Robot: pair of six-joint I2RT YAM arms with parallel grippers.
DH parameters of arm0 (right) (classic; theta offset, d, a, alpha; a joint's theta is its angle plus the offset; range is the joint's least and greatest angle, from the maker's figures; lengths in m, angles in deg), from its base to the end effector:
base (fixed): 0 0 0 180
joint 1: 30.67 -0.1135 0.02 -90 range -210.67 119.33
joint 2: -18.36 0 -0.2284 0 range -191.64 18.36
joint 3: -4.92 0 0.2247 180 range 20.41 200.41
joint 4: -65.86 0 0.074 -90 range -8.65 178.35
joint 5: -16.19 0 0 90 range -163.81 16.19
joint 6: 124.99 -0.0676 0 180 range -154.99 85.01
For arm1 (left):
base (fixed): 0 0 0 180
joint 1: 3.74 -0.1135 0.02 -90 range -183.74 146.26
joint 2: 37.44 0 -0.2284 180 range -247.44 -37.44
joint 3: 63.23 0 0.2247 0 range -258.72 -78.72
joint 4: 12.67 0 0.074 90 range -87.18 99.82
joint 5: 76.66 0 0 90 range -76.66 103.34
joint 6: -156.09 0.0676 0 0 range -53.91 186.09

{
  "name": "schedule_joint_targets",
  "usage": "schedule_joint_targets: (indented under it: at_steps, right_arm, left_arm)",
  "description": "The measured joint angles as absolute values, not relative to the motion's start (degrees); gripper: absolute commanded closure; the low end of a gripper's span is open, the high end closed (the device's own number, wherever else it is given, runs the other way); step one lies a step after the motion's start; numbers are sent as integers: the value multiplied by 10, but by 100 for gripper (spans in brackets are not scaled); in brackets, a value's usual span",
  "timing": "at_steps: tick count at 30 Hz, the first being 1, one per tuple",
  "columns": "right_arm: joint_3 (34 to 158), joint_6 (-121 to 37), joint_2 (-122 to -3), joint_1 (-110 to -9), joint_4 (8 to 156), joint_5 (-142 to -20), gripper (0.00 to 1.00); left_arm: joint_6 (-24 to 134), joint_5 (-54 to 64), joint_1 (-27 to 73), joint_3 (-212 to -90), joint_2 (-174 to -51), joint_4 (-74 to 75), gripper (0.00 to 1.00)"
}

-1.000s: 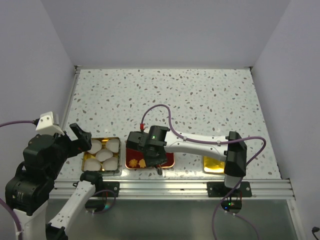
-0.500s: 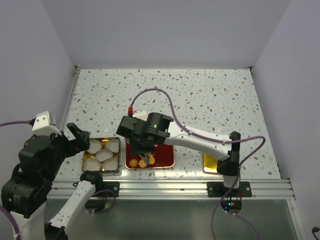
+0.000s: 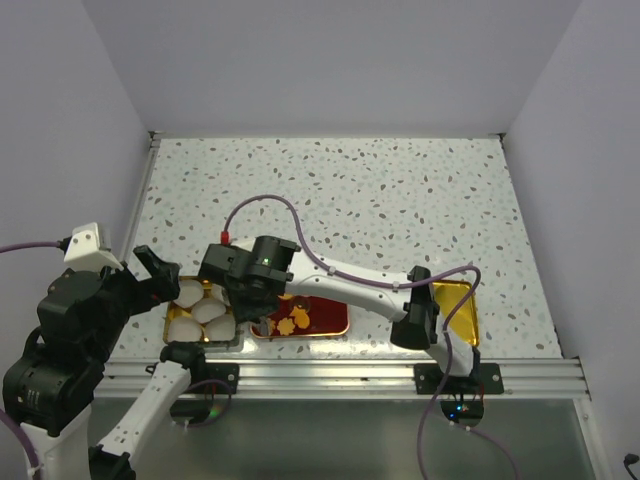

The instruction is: Pack the cookies

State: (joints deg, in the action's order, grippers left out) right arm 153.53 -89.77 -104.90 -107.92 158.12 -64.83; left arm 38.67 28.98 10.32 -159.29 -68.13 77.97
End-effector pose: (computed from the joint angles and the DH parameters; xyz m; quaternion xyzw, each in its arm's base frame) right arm 0.0994 0.3913 0.2712 -0.1749 0.9611 0.1511 0.1512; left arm 0.0462 0.0072 0.3750 -0.1697 0.8226 -0.0803 0.5367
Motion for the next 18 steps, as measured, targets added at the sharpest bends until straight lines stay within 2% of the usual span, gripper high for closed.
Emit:
schedule_joint_targets:
  at_steps: [18]
  right_arm:
    - [1565, -887, -1089, -1079, 1571, -662, 66]
  left_arm:
    - [387, 286, 103, -1593, -681, 780, 0]
